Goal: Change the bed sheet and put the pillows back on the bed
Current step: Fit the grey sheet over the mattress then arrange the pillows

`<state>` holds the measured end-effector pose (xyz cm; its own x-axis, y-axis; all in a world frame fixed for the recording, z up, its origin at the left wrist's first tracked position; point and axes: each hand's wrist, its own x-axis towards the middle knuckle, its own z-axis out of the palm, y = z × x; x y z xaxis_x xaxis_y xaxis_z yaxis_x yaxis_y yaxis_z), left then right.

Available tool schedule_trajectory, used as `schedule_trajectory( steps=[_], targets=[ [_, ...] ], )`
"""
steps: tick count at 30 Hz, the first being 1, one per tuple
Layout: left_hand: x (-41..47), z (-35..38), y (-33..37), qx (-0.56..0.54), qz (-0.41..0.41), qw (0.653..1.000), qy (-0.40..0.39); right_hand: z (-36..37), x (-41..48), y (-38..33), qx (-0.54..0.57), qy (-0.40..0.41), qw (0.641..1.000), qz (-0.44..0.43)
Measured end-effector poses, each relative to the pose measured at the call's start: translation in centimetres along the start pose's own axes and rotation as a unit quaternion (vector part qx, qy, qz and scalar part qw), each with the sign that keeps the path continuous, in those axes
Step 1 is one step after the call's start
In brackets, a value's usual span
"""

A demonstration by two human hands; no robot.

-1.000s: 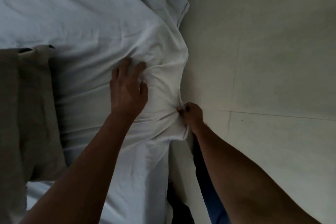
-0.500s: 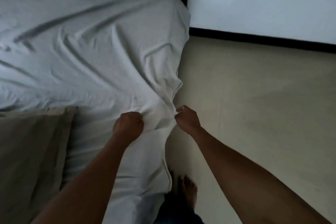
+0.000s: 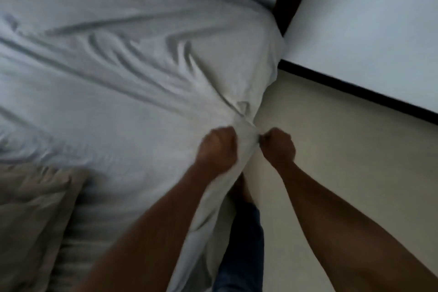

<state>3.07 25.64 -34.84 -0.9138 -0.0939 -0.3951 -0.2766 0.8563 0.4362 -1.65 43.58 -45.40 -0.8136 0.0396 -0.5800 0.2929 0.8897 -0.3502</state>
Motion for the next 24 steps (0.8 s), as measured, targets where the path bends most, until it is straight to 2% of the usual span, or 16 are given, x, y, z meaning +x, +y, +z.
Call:
schedule_trajectory(
  steps=[2, 3, 4, 6, 8, 10, 13, 16, 18, 20, 24],
  targets=[
    [1.3, 0.7, 2.7, 0.002, 0.077, 0.996, -0.035, -2.0, 2.8, -0.6, -0.004, -0.129, 0.992, -0.016],
    [2.5, 0.6, 3.9, -0.02, 0.109, 0.993, -0.032, -2.9, 4.3, -1.4, 0.001, -0.133, 0.991, -0.034],
    [3.9, 0.0, 4.6, -0.032, 0.101, 0.994, -0.027, -4.0, 5.7, -2.7, 0.038, -0.102, 0.993, -0.042],
    [7.1, -1.2, 5.2, -0.043, 0.013, 0.999, 0.02, -6.9, 8.5, -5.7, 0.181, -0.043, 0.982, -0.007],
    [9.2, -2.5, 5.2, -0.089, -0.074, 0.988, 0.099, -8.6, 11.1, -8.0, 0.261, -0.036, 0.965, 0.009],
    [11.2, -3.2, 4.4, -0.091, -0.1, 0.977, 0.165, -9.5, 13.0, -9.6, 0.222, -0.044, 0.973, -0.048],
    [13.5, -4.4, 3.4, -0.071, -0.085, 0.972, 0.205, -11.1, 15.0, -8.6, 0.085, -0.02, 0.989, -0.117],
    [14.8, -4.9, 2.9, -0.048, -0.065, 0.972, 0.222, -13.4, 18.1, -5.0, 0.071, 0.096, 0.992, -0.039],
    [15.0, -4.7, 3.0, -0.037, -0.082, 0.97, 0.228, -14.7, 20.4, -3.6, 0.135, 0.063, 0.988, 0.036],
    [15.0, -4.0, 3.6, -0.041, -0.102, 0.969, 0.221, -15.4, 21.9, -3.3, 0.237, -0.006, 0.969, 0.063],
    [14.9, -2.5, 5.6, -0.016, -0.148, 0.966, 0.212, -17.3, 23.8, -6.4, 0.297, -0.054, 0.953, -0.016]
  ],
)
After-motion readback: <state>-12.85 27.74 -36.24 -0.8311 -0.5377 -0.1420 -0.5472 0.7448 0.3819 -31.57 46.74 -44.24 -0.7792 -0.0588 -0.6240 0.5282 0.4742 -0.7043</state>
